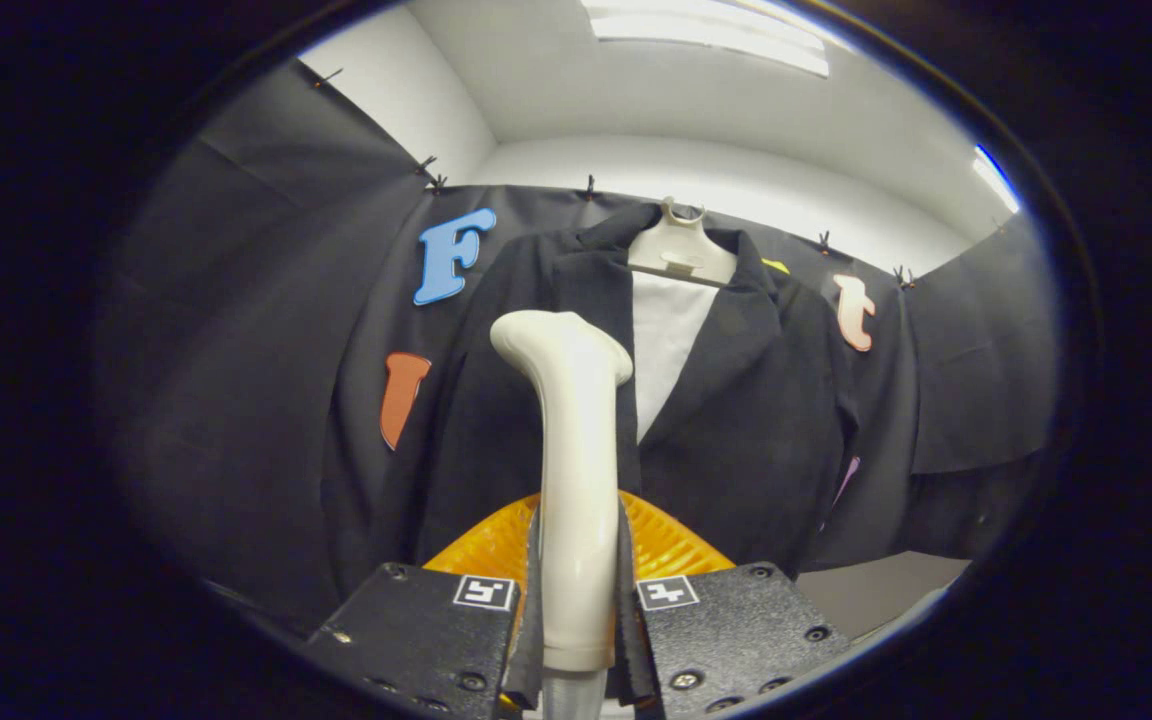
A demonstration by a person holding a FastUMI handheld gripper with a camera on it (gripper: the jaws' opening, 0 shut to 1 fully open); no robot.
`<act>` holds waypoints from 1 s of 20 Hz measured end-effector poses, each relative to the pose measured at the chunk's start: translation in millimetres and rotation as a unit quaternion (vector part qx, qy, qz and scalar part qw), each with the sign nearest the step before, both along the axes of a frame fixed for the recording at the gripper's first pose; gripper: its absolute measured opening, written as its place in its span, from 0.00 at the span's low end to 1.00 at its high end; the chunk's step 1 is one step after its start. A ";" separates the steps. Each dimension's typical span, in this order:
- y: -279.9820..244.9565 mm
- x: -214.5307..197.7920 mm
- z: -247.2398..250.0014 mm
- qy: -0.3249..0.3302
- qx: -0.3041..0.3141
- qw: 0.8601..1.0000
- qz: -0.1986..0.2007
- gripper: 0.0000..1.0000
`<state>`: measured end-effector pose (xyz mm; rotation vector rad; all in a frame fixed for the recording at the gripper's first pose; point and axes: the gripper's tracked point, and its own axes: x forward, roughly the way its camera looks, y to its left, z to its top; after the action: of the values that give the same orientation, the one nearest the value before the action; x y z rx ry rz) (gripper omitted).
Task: Iron the clothes twice with a garment steamer, once on the left side and once on the right side.
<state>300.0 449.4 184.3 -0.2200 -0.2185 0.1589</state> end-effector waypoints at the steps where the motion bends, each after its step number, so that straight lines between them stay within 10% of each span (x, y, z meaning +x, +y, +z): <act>1: -1.4 -2.6 -4.1 0.003 -0.002 1.000 0.000 0.31; 20: -16.9 -34.3 -85.8 0.076 -0.044 0.996 -0.019 0.31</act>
<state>265.6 432.5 98.5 -0.2980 -0.0569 0.1469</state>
